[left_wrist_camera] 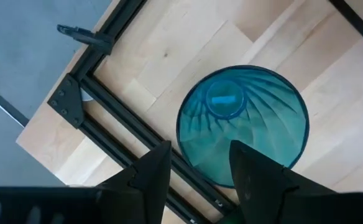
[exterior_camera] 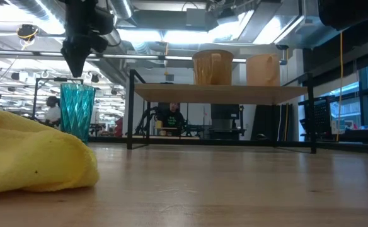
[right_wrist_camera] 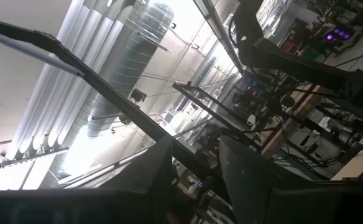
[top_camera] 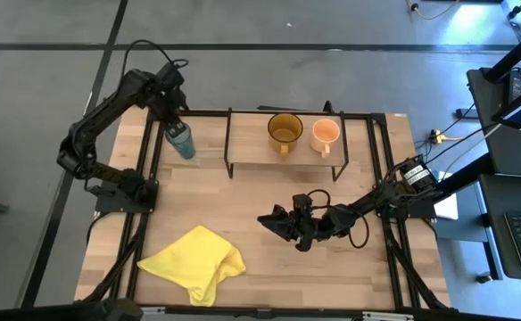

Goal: Stack small to large cups/mugs on shelf
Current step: Put the blue glass on the shelf

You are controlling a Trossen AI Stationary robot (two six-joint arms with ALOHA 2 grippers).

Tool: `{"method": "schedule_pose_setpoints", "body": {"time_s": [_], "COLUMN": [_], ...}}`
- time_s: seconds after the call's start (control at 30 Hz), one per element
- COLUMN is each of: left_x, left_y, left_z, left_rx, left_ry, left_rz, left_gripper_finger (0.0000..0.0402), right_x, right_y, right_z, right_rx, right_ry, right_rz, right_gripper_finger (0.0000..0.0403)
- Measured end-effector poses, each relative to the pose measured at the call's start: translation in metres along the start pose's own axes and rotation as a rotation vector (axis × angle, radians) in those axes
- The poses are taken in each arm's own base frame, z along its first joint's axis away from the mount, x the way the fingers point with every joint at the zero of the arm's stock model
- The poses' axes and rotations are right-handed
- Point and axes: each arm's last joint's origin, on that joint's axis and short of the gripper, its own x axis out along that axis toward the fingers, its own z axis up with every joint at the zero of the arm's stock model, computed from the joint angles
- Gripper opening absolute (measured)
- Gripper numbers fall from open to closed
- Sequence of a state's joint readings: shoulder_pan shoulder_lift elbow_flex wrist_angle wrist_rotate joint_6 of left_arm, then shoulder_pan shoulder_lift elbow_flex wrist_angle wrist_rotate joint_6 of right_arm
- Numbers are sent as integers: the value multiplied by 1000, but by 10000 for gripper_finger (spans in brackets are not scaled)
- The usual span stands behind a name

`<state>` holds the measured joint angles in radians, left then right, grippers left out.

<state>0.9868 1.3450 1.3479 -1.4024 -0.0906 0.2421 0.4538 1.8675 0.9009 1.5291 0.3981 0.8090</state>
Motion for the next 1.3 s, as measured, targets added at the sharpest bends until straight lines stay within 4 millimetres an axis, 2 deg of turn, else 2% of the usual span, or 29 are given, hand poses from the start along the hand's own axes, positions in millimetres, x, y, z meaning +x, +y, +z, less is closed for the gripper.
{"method": "schedule_pose_setpoints", "body": {"time_s": [0.23,0.47,0.77,1.17,1.3], "left_x": [10,17,52,43,43], "left_y": [10,8,4,5,2], "left_z": [4,9,-4,1,2], "left_rx": [-18,-9,16,7,-2], "left_ry": [42,63,207,126,103], "left_rz": [-13,-70,-38,-40,-121], "left_gripper_finger": [158,158,158,158,158], "right_x": [0,0,0,3,3], "right_y": [1,2,2,-3,-4], "right_z": [1,1,1,7,8], "right_rx": [5,8,9,2,3], "right_ry": [-6,-10,-15,-30,-30], "right_rz": [6,12,16,8,10], "right_gripper_finger": [136,136,136,136,136]}}
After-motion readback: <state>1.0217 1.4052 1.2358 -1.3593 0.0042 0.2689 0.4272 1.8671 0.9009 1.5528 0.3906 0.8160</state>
